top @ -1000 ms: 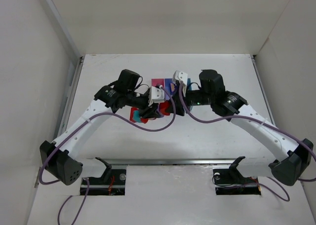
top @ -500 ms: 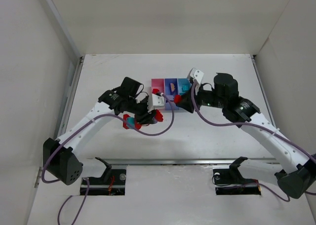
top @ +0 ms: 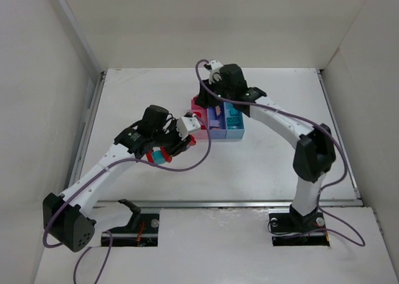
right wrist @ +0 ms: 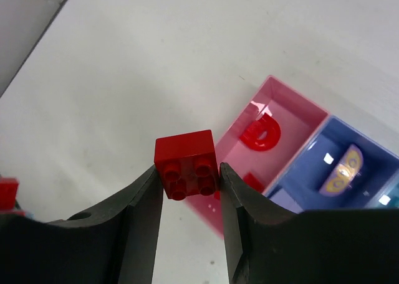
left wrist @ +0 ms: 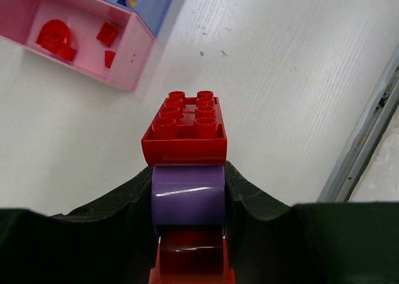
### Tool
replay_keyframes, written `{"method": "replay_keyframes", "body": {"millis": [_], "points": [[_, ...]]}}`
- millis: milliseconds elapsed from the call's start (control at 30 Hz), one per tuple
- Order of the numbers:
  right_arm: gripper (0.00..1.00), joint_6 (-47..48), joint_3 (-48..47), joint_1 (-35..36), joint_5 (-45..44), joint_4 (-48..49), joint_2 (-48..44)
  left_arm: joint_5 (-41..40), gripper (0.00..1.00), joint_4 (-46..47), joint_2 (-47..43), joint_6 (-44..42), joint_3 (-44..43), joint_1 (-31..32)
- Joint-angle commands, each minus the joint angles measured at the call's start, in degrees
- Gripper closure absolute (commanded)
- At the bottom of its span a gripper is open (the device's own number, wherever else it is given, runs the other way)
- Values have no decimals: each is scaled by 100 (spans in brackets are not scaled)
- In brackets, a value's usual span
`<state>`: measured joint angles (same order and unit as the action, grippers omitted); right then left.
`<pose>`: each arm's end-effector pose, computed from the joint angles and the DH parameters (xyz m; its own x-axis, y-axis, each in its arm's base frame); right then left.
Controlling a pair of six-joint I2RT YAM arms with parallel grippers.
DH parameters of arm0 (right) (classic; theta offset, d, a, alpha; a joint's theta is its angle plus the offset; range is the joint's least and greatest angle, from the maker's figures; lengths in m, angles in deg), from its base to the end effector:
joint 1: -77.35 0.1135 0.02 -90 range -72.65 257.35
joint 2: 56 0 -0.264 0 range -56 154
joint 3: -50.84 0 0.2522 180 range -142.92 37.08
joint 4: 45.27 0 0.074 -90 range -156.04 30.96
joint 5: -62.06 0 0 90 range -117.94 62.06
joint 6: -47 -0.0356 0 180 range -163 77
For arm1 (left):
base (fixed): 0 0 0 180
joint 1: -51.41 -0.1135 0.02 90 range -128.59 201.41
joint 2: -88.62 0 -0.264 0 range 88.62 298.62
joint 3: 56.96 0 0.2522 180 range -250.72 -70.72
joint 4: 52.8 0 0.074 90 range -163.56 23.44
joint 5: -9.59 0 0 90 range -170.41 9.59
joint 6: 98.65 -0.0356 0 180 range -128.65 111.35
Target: Sort the legos into containers by color
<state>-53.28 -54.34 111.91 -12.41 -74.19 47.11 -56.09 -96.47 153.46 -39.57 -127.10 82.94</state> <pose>0.3475 0.2509 0.3308 -0.4986 -0.1347 -0.8563 -0.6650 0.6931 0.2782 0.1989 -0.1392 0.3097 -0.0676 0.5908 -0.8040 0.9168 0.3547 0.1836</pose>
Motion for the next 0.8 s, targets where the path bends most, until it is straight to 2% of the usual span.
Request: {"method": "replay_keyframes", "body": {"millis": [0,200,400,433,467,500,567,600,733,767], "points": [[100,-290,-780,59,20,-171,603,-129,100,276,-156,218,-5,-50],[100,-448,-1133,59,-182,-224,1237,-76,100,275,-156,218,-5,-50],[100,-527,-1002,59,-507,-224,1238,-76,100,275,-103,218,-5,-50],[95,-527,-1001,59,-507,-224,1238,-76,100,275,-103,218,-5,-50],[84,-527,-1001,59,-385,-277,1299,-76,100,328,-51,218,-5,-103],[50,-527,-1001,59,-306,-373,1299,-76,100,328,-50,218,-5,-103],[31,-527,-1133,59,-252,-549,1361,-76,100,328,-50,218,-5,-103],[19,-527,-1194,59,-252,-602,1361,-76,100,328,-50,218,-5,-103],[3,-229,-731,59,-305,-367,679,38,100,328,-50,113,-57,-103],[3,33,-572,59,-305,-261,475,38,100,328,-50,112,-57,-103]]}}
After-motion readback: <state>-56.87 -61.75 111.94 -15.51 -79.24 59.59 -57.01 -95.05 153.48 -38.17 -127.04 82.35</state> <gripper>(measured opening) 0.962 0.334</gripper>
